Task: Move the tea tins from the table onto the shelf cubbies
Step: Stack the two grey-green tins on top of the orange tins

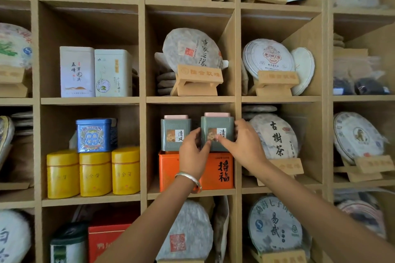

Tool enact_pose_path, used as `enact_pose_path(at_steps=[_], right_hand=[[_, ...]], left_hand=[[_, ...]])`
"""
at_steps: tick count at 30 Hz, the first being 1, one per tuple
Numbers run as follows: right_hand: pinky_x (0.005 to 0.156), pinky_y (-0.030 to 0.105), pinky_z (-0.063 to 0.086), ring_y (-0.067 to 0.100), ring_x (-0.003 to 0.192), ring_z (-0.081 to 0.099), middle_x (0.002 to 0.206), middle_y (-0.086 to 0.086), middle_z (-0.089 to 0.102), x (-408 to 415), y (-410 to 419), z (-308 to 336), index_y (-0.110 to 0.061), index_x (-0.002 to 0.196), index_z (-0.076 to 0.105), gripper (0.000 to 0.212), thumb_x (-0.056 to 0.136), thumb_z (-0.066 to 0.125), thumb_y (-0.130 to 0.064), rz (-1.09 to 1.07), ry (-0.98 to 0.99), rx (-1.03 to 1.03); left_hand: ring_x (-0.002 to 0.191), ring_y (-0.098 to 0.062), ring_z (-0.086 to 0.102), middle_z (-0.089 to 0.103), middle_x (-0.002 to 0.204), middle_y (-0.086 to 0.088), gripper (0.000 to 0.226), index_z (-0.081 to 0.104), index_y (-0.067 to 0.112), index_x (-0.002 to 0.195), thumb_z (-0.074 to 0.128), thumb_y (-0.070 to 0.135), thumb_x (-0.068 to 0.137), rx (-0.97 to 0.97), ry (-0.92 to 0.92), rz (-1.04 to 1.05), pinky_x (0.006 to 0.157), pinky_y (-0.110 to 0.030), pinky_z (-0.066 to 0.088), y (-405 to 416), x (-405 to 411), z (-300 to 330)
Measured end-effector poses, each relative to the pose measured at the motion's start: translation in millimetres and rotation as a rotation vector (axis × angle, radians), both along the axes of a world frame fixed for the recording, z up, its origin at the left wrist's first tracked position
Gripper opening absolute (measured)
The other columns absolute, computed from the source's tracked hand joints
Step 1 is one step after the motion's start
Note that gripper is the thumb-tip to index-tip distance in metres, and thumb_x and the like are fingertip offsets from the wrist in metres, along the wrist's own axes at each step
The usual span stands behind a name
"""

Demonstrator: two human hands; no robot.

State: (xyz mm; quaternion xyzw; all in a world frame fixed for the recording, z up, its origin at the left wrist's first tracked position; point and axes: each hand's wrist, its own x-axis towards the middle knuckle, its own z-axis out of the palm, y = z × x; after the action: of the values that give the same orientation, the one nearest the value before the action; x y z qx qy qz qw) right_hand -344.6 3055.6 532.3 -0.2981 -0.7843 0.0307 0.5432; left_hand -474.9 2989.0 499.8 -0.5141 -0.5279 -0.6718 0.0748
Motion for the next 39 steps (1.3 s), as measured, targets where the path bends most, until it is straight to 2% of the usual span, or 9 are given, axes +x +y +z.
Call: enact_pose_path(at_steps=[2,7,10,14,16,18,25,32,39], right_hand=[[0.075,0.038,0.053,0.023,0.097,0.058,0.111,0.008,0.052,-0.3,-0.7,0.7,-0.011,0.118,0.052,0.059,0.077,0.072,-0.049,-0.067,-0.047,0.002],[0.082,0.037,0.052,0.025,0.104,0.057,0.116,0.011,0.056,0.4,3.2,-0.3,-0.007,0.122,0.046,0.059,0.078,0.075,-0.034,0.002,-0.042,-0.024],[0.080,0.038,0.053,0.024,0.098,0.060,0.111,0.011,0.059,2.4,5.6,-3.2,-0.007,0.120,0.048,0.051,0.081,0.073,-0.028,-0.015,-0.081,-0.037],[0.064,0.034,0.052,0.021,0.079,0.063,0.084,0.006,0.066,4.7,8.8,-7.3,-0.009,0.097,0.060,0.029,0.087,0.065,-0.035,-0.084,-0.188,-0.037],[0.058,0.031,0.045,0.021,0.074,0.061,0.076,0.005,0.063,4.8,10.4,-7.8,-0.011,0.081,0.060,0.029,0.089,0.062,-0.039,-0.103,-0.231,-0.048],[0.056,0.030,0.043,0.021,0.071,0.060,0.074,0.005,0.061,4.0,12.7,-7.6,-0.012,0.075,0.058,0.032,0.089,0.061,-0.040,-0.112,-0.247,-0.058],[0.054,0.028,0.036,0.020,0.069,0.056,0.072,0.002,0.053,-3.5,16.6,-10.2,-0.014,0.074,0.050,0.030,0.093,0.056,-0.037,-0.152,-0.276,-0.048],[0.057,0.029,0.040,0.024,0.080,0.062,0.088,0.008,0.064,-9.9,17.5,-12.8,-0.010,0.091,0.059,0.027,0.095,0.052,-0.036,-0.210,-0.286,0.020],[0.057,0.029,0.039,0.025,0.081,0.064,0.089,0.010,0.066,-11.3,19.6,-14.8,-0.009,0.092,0.060,0.029,0.096,0.050,-0.036,-0.213,-0.282,0.054]], left_hand=[[0.103,-0.001,0.054,0.058,0.110,0.012,0.046,0.054,0.013,0.129,0.068,0.010,0.086,-0.008,0.002,0.026,0.084,-0.014,0.048,2.5,1.1,-2.4],[0.111,-0.017,0.058,0.060,0.123,-0.006,0.048,0.052,0.010,0.129,0.070,0.016,0.084,-0.067,0.065,0.161,0.094,-0.037,0.053,8.1,4.1,0.8],[0.112,-0.020,0.058,0.060,0.123,-0.008,0.047,0.052,0.009,0.130,0.068,0.017,0.087,-0.103,0.076,0.210,0.094,-0.040,0.052,7.5,5.1,4.9],[0.108,-0.021,0.062,0.064,0.120,-0.007,0.041,0.054,0.010,0.126,0.066,0.019,0.088,-0.143,0.097,0.259,0.091,-0.037,0.053,4.4,4.2,7.4],[0.102,-0.024,0.065,0.067,0.115,-0.008,0.033,0.058,0.010,0.120,0.064,0.021,0.090,-0.193,0.129,0.302,0.084,-0.036,0.054,3.9,4.3,7.6],[0.098,-0.026,0.066,0.069,0.111,-0.010,0.026,0.061,0.009,0.113,0.061,0.021,0.091,-0.268,0.151,0.338,0.080,-0.035,0.054,3.7,5.2,7.8],[0.095,-0.029,0.066,0.067,0.106,-0.011,0.021,0.056,0.008,0.110,0.058,0.014,0.090,-0.374,0.199,0.409,0.076,-0.037,0.055,-0.5,12.4,8.1],[0.097,-0.030,0.065,0.067,0.105,-0.012,0.022,0.052,0.009,0.112,0.056,0.018,0.092,-0.425,0.242,0.481,0.075,-0.039,0.055,-0.9,15.8,11.6],[0.099,-0.030,0.064,0.066,0.107,-0.012,0.021,0.052,0.009,0.111,0.056,0.017,0.092,-0.420,0.235,0.485,0.076,-0.038,0.054,1.8,15.1,11.8]])
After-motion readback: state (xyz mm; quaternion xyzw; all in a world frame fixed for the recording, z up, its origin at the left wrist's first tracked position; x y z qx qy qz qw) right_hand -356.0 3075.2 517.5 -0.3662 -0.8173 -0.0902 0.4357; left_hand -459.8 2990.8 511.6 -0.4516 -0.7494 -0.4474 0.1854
